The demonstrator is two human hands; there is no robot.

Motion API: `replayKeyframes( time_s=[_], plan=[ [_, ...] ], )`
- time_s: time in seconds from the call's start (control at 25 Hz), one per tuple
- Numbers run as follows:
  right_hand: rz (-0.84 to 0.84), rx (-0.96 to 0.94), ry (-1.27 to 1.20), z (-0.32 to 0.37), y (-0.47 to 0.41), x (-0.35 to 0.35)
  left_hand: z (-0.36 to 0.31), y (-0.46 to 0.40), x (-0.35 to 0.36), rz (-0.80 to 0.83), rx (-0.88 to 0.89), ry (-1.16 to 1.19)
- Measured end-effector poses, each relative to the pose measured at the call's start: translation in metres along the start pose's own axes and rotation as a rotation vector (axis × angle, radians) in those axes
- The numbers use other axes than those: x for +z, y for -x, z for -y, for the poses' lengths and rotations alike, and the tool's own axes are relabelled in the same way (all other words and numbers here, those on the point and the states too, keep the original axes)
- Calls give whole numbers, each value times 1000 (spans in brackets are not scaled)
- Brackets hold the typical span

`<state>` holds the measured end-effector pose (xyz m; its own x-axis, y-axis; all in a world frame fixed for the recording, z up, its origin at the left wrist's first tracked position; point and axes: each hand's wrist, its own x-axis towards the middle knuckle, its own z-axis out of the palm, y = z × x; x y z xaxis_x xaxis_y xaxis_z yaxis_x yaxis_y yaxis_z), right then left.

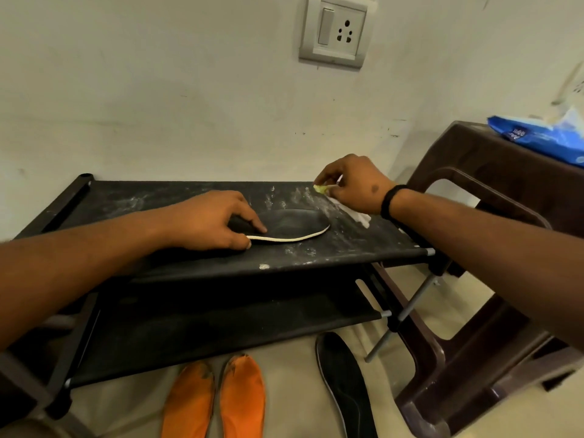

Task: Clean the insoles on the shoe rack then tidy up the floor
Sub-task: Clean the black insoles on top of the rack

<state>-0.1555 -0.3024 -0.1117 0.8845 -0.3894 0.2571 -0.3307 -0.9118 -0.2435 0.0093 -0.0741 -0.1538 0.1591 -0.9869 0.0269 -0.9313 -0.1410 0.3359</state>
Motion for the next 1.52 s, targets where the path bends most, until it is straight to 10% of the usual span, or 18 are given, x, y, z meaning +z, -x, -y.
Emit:
replayKeyframes(
  time_s=[0.56, 1.52],
  plan=[
    [319, -102, 65, 25, 17, 30, 1, -4, 32, -228, 10, 62],
    [288, -179, 200, 30, -1, 34, 14, -11, 36, -208, -4, 44]
  ],
)
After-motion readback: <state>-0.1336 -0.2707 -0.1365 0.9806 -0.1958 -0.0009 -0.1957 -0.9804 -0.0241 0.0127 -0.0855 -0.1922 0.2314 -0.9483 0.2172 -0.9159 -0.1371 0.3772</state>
